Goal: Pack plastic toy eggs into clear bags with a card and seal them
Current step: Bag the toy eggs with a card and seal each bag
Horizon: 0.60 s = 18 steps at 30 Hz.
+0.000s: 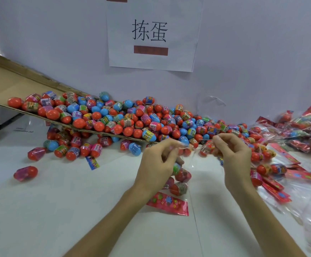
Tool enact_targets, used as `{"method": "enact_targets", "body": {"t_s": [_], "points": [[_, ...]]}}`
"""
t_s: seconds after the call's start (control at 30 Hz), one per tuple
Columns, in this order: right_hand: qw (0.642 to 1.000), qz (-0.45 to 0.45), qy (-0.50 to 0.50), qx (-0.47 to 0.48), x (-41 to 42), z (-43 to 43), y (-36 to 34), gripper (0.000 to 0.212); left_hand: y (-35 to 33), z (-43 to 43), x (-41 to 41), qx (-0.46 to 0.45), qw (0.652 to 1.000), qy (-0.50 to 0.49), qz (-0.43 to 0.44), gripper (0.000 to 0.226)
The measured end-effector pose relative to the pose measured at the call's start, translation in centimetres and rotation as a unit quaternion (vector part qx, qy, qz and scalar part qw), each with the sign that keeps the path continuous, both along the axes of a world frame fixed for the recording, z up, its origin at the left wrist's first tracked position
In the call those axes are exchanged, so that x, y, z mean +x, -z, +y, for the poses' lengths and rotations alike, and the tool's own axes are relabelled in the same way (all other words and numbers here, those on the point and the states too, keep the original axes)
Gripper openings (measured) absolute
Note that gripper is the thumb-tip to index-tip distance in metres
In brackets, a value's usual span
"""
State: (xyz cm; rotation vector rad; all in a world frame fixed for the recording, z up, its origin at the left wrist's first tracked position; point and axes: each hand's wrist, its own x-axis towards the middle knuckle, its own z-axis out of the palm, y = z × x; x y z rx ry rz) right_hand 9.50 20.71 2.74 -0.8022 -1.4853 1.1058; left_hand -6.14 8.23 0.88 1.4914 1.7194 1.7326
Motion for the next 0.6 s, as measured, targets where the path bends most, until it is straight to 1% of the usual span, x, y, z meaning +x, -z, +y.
{"method": "enact_targets", "body": {"t_s": [0.1, 0.13, 0.2, 0.23, 0.27, 0.33, 0.4, 0.43, 0.47, 0.53, 0.6], "points": [[0.994, -0.052, -0.071, -0.060, 0.8, 1.4, 0.0, 0.007, -0.2, 0.1, -0.5, -0.030, 0.997, -0.016, -0.070, 0.015], [0.991, -0.094, -0.083, -0.050, 1.1, 1.8, 0.0, 0.007, -0.2, 0.2, -0.8, -0.044, 0.995, -0.018, -0.089, 0.015], [0.976, -0.199, -0.087, 0.001, 1.8, 2.5, -0.1, 0.008, -0.2, 0.3, -1.4, -0.065, 0.990, -0.014, -0.124, 0.016], [0.971, -0.226, -0.074, 0.019, 2.1, 2.9, -0.1, 0.009, -0.1, 0.3, -1.6, -0.070, 0.988, -0.016, -0.140, 0.017], [0.973, -0.225, -0.048, 0.023, 2.5, 3.2, -0.1, 0.010, -0.1, 0.3, -1.8, -0.071, 0.985, -0.022, -0.153, 0.019], [0.973, -0.220, 0.046, 0.048, 3.5, 4.0, 0.1, 0.012, 0.2, 0.4, -2.0, -0.070, 0.983, -0.050, -0.163, 0.020], [0.951, -0.266, 0.117, 0.105, 4.4, 4.6, 0.2, 0.015, 0.5, 0.5, -2.1, -0.072, 0.980, -0.076, -0.169, 0.020], [0.945, -0.276, 0.123, 0.125, 4.7, 4.7, 0.2, 0.018, 0.6, 0.5, -2.2, -0.073, 0.978, -0.085, -0.176, 0.019], [0.946, -0.275, 0.113, 0.131, 4.9, 4.8, 0.1, 0.019, 0.7, 0.6, -2.3, -0.073, 0.975, -0.093, -0.186, 0.020], [0.952, -0.273, 0.061, 0.125, 5.1, 4.9, -0.3, 0.017, 0.7, 0.6, -2.7, -0.069, 0.971, -0.106, -0.203, 0.021], [0.941, -0.318, -0.008, 0.114, 5.1, 5.1, -0.4, 0.021, 0.6, 0.6, -2.9, -0.066, 0.969, -0.115, -0.210, 0.023]]}}
